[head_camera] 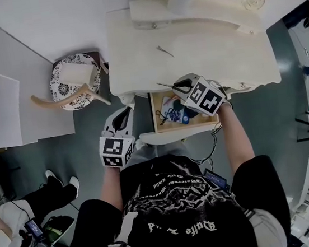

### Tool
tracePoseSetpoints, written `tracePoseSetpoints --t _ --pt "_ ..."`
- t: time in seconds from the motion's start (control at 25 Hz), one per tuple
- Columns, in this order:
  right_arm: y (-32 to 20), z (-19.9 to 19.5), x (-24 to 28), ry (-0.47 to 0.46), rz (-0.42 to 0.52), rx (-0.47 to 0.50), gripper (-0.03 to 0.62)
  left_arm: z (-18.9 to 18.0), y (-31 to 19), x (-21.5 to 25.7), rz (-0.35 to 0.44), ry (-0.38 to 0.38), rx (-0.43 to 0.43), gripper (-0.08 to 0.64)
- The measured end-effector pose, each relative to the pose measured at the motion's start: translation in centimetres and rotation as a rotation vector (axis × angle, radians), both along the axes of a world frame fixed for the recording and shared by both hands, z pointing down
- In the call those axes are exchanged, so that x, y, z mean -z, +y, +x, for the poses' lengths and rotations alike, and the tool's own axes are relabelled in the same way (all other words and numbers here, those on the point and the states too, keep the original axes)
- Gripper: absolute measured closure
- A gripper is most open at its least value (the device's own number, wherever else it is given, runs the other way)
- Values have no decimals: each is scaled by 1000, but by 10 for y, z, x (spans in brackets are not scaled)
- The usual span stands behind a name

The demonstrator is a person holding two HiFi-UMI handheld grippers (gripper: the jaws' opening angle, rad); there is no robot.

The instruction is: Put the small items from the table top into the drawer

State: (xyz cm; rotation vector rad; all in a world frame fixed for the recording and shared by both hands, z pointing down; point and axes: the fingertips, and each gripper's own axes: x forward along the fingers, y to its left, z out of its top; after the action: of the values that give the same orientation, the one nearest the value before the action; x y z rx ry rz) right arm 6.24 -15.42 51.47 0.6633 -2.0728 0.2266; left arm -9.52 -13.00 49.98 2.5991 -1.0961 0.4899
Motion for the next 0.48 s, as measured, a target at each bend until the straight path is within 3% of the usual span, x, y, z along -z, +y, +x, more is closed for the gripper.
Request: tracePoseSetpoints --t 0.48 --pt "32 -1 -29 5 -64 11 545 4 11 -3 -19 -21 -18 538"
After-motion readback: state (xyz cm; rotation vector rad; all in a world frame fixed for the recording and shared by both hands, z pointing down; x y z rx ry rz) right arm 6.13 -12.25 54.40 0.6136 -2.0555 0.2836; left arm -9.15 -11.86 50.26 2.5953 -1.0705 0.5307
